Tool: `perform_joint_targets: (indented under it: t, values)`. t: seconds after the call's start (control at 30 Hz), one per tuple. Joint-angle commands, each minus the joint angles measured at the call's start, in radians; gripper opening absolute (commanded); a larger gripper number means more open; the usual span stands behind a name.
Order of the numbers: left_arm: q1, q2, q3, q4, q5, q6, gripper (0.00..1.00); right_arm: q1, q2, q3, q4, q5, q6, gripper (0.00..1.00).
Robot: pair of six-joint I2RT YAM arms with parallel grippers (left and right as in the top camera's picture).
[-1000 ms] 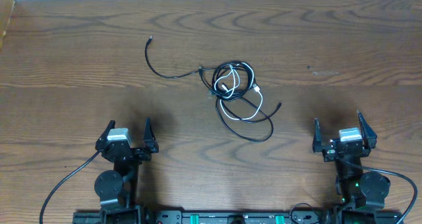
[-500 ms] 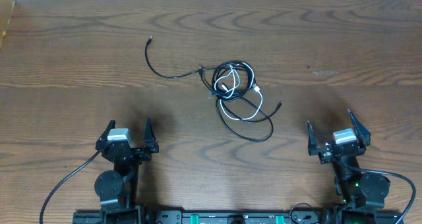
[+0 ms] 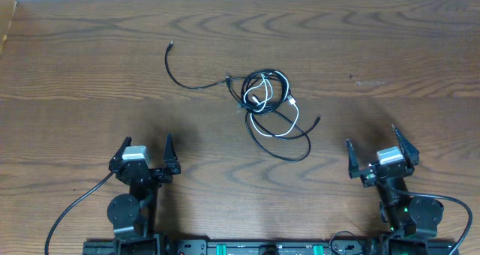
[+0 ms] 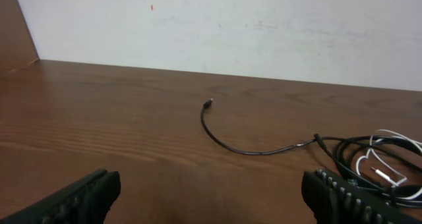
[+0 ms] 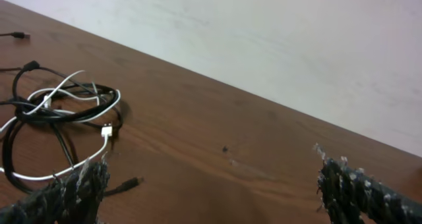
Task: Untangle cables
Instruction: 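Move the left gripper over the cable tangle and lower onto it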
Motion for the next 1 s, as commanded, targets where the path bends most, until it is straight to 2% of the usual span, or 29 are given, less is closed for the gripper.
perform_joint_targets:
  t: [0.0, 0.2, 0.5, 0.7, 0.97]
  values:
    - [-0.002, 0.043, 0.075, -0.004, 0.019, 0.013, 0.93, 0.008, 0.032, 0.046, -0.020, -0.015, -0.011, 0.99]
    - [-0.002, 0.237, 0.222, -0.010, 0.077, 0.014, 0.93, 0.008, 0.156, 0.133, -0.026, -0.032, -0.011, 0.99]
    - [-0.016, 0.636, 0.585, -0.162, 0.125, 0.013, 0.93, 0.008, 0.470, 0.358, -0.027, -0.105, -0.011, 0.99]
    - [-0.114, 0.842, 0.805, -0.311, 0.115, 0.059, 0.93, 0.008, 0.682, 0.537, -0.097, -0.172, -0.011, 0.99]
    - [-0.251, 1.096, 1.050, -0.479, 0.069, 0.059, 0.93, 0.009, 0.906, 0.750, -0.241, -0.207, -0.011, 0.99]
